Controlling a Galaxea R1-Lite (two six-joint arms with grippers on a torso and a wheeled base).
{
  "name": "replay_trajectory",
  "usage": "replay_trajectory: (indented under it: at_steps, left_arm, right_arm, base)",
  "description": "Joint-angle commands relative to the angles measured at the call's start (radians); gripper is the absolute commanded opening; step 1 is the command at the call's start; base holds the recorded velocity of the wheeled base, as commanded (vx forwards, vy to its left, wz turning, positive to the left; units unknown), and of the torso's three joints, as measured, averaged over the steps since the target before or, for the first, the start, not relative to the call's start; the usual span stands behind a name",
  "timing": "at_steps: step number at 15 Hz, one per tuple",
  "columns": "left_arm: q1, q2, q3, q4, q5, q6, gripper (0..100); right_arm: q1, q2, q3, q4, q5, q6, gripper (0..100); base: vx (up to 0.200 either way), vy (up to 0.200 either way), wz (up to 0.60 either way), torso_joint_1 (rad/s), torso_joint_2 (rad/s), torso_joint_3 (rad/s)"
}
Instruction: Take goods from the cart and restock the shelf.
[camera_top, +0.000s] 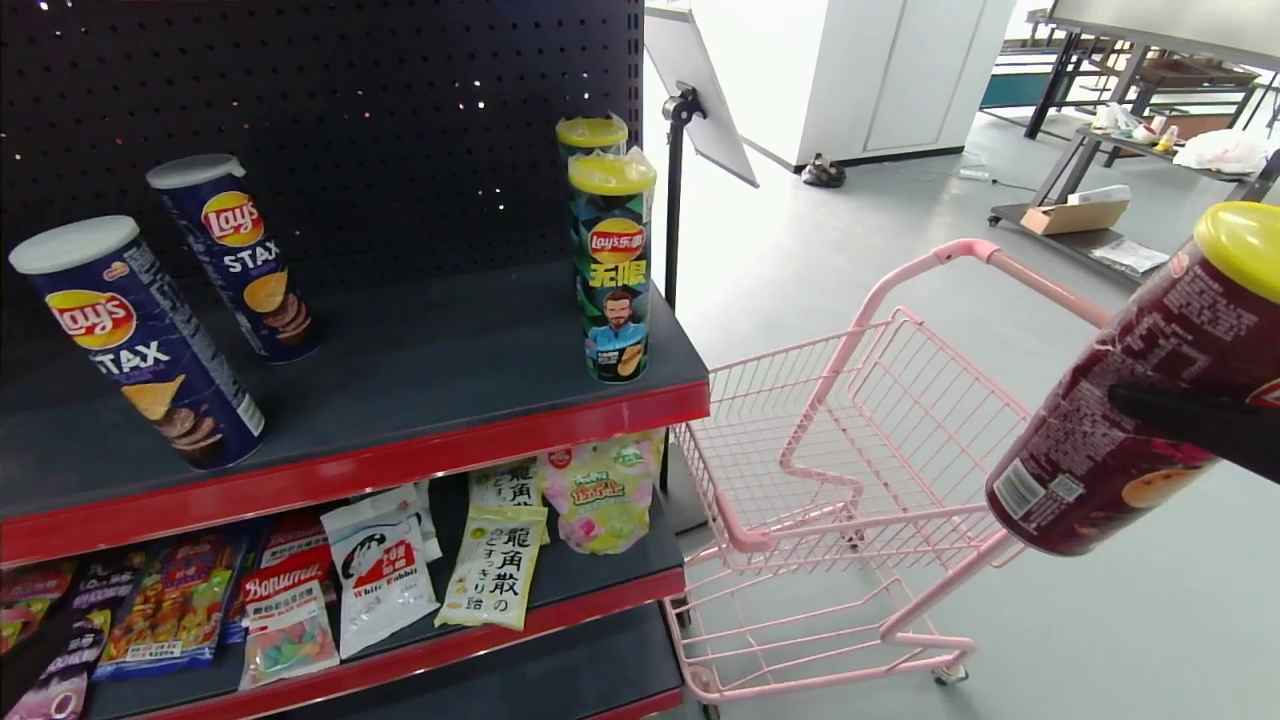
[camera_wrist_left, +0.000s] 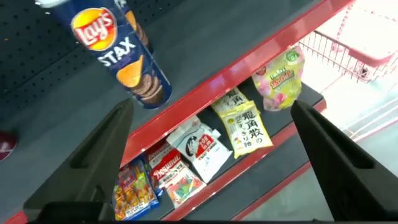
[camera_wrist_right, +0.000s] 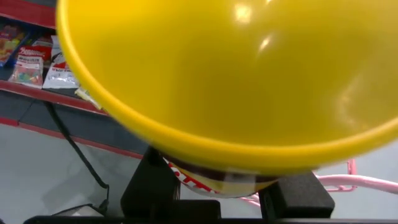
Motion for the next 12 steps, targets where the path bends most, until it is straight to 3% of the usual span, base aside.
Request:
replay_trajectory:
  at_steps: [1,5,8,12]
  left_arm:
    - [0.0,-0.003,-0.005,-0.002,0.001,0.0,100]
    - [0.0,-0.007,-0.002,0.0,0.001,0.016,100]
    - [0.0,-0.007,0.001,0.0,0.001,0.016,100]
    - [0.0,-0.007,0.008,0.0,-0.004,0.017,100]
  right_arm:
    - [0.0,-0.002,0.002,-0.001,-0.001,-0.001,0]
    - [0.0,-0.002,0.0,-0.001,-0.001,-0.002,0]
    - [-0.005,-0.004,0.013,-0.003,-0.002,-0.002,0]
    - [-0.003,-0.024,0.033,-0.003,0.002,-0.002,0]
  base:
    - [0.0,0.0,0.6,-0.017,-0.01,0.002]
    - [0.0,0.0,0.6,0.005,0.0,-0.001]
    - [0.0,0.0,0.0,0.0,0.0,0.0]
    - [0.0,0.2,0.0,0.001,0.0,0.002]
